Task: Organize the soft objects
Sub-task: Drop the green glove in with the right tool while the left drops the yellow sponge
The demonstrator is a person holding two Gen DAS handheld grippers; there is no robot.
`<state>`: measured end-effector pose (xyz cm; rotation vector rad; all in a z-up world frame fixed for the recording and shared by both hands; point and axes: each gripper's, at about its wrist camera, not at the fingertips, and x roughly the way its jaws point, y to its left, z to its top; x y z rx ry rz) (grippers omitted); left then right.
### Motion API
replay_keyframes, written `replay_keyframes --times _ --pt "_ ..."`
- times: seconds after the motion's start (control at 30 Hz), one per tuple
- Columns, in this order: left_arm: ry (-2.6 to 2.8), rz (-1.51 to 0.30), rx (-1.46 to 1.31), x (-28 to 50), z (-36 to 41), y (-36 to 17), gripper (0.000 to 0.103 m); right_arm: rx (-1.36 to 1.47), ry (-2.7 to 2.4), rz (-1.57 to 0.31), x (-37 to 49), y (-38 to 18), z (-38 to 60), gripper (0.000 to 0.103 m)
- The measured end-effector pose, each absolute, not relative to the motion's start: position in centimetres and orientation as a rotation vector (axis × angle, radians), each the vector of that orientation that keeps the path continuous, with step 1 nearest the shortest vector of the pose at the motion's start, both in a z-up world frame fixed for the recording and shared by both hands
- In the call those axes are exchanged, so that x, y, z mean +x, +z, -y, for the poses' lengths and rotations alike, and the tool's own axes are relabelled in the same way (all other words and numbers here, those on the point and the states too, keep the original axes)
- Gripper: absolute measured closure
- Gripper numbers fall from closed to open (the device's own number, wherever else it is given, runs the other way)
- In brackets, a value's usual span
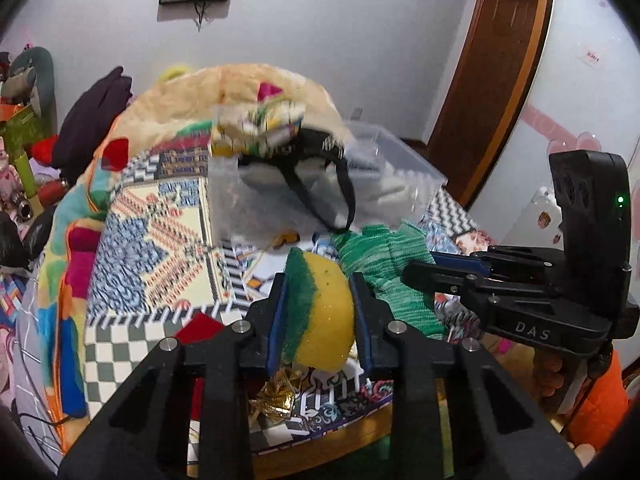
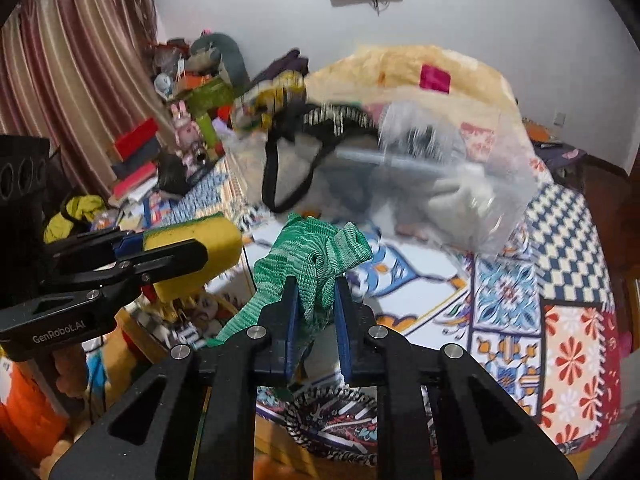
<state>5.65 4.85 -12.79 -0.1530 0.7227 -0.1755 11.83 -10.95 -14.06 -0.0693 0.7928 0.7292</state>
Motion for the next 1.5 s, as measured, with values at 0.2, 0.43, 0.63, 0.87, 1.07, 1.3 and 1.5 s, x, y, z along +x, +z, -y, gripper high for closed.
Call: replay_keyframes --times 0.2,0.43,0.63,0.87,1.07,1.3,1.5 --pt "-0.172 -0.619 -0.135 5.1 -4.7 -9.4 0.073 -0.032 0.716 -0.688 11.7 -10.7 12.1 0.088" --pt "-0.169 -0.502 -0.146 6.4 -4.7 -5.9 0.073 0.006 0.661 -0.558 12.6 -6.8 13.2 0.088" --pt "-0.149 -0.462 -0.164 9.4 -5.0 -4.5 0.073 0.002 0.579 -0.479 14.5 -4.8 13.7 0.088" --pt "-0.115 -0.495 -0.170 13.8 -5.0 -5.0 0.073 -0.023 0.500 -0.487 17.9 -5.2 13.6 0.088" --pt "-0.095 -0.554 -0.142 17.0 -4.2 -6.6 0.073 -0.066 0.467 -0.599 20.8 -8.9 12.7 0.088" --pt "-0.092 -0.649 -0.060 20.6 -2.1 -9.6 0.073 -0.110 0.454 -0.693 22.7 -11.7 11.9 0.088" --pt "-0.081 -0.679 -0.029 21.3 -1.6 -10.7 0.065 -0.125 0.445 -0.708 22.5 -11.8 11.9 0.081"
